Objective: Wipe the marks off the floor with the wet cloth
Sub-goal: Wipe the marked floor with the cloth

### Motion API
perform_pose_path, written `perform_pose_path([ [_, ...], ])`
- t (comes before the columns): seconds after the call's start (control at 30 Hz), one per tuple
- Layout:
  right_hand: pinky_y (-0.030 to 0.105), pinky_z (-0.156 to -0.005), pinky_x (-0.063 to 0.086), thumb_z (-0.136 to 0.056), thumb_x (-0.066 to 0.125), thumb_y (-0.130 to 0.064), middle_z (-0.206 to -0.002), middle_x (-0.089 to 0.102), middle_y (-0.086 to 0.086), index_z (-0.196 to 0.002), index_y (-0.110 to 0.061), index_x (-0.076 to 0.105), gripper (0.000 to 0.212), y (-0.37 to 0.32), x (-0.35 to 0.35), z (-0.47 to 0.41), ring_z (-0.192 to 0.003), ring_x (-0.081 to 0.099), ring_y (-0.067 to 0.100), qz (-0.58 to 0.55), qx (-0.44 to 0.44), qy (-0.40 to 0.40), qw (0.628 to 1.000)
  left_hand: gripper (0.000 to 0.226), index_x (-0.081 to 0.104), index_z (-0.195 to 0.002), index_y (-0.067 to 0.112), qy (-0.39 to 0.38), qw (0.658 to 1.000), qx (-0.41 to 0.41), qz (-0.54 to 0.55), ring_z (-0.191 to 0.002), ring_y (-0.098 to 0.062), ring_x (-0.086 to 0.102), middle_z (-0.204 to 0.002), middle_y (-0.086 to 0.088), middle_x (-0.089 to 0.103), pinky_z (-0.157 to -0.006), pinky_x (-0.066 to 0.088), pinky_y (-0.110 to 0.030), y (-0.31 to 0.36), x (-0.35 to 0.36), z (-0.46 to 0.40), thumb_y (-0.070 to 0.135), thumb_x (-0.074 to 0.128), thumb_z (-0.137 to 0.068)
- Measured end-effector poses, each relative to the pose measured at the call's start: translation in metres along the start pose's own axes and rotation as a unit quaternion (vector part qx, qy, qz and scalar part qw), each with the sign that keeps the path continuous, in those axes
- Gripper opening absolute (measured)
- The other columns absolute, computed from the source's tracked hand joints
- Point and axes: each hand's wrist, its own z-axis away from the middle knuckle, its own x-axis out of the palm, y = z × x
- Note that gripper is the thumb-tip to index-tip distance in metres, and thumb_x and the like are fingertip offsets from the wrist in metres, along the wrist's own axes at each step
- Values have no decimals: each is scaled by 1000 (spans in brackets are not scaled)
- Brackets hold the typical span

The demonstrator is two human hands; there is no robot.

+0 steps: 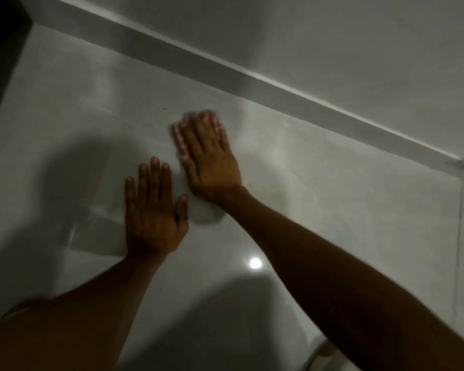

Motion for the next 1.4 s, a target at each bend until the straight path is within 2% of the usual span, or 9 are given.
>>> perform_pose_path([
  [0.13, 49, -138, -3, -110, 28, -41, -180, 12, 7, -170, -23, 17, 64, 2, -2, 18, -169, 2, 27, -3, 64, 9, 998, 70, 33, -165, -2, -6, 1000, -3, 3, -161, -43, 29, -173, -25, 31, -130, 26, -64, -1, -3, 1, 40, 44, -109],
  [0.27, 53, -137, 4, -110, 31, -41, -180, 16, 7, -169, -25, 20, 62, 11, 6, 41, -169, 6, 28, 37, -101, -34, 994, 70, 33, -165, -2, -25, 1000, -6, 1, -161, -43, 29, -173, -25, 30, -131, 25, -63, 0, -5, -3, 41, 42, -109],
  [0.37, 55, -137, 5, -109, 32, -39, -180, 16, 7, -169, -26, 20, 63, 6, 3, 38, -169, 5, 28, -1, 59, 21, 998, 72, 28, -167, 2, -64, 998, -19, 12, -164, -41, 23, -176, -22, 24, -133, 20, -62, 1, -8, -3, 43, 37, -109],
  [0.47, 54, -136, 8, -110, 35, -38, -178, 21, 9, -168, -25, 26, 60, 3, 11, 38, -168, 10, 33, 41, -131, -17, 990, 70, 28, -166, -1, -45, 999, -9, -3, -163, -42, 25, -175, -24, 27, -132, 23, -64, 2, -5, -3, 41, 37, -111],
  [0.57, 53, -137, 5, -109, 30, -39, -179, 18, 7, -169, -25, 24, 61, -2, 4, 26, -168, 7, 31, -5, 28, 23, 999, 73, 23, -168, 1, -64, 998, -12, -3, -165, -41, 20, -177, -22, 22, -133, 19, -62, 0, -7, -2, 44, 33, -110],
  [0.7, 55, -136, 9, -109, 33, -38, -180, 16, 6, -169, -25, 22, 62, 4, 14, 66, -169, 4, 28, 18, -12, 4, 1000, 74, 23, -169, 2, -63, 998, -14, 9, -165, -40, 18, -178, -21, 20, -134, 15, -61, 1, -6, -4, 44, 36, -110],
  [0.8, 54, -137, 2, -109, 28, -39, -180, 9, 9, -170, -20, 17, 65, 5, 11, 89, -168, -1, 32, 5, 206, 65, 976, 73, 27, -168, 3, -61, 998, -13, 11, -164, -41, 21, -177, -21, 24, -134, 17, -62, 2, -6, -3, 43, 38, -108],
  [0.97, 50, -137, -4, -110, 32, -41, -180, 14, 8, -170, -26, 15, 65, 22, 18, 143, -169, 3, 30, 24, -115, -53, 992, 72, 28, -167, 2, -46, 999, -13, 21, -164, -42, 23, -176, -22, 26, -133, 18, -62, 2, -7, -5, 41, 39, -108],
  [1.4, 52, -137, -1, -111, 27, -39, -180, 8, 12, -170, -19, 16, 63, 30, -15, -12, -168, -1, 34, -14, 268, 40, 963, 72, 26, -167, -1, -37, 999, -5, -10, -163, -43, 23, -175, -24, 26, -132, 20, -63, 3, -7, 0, 43, 38, -112],
])
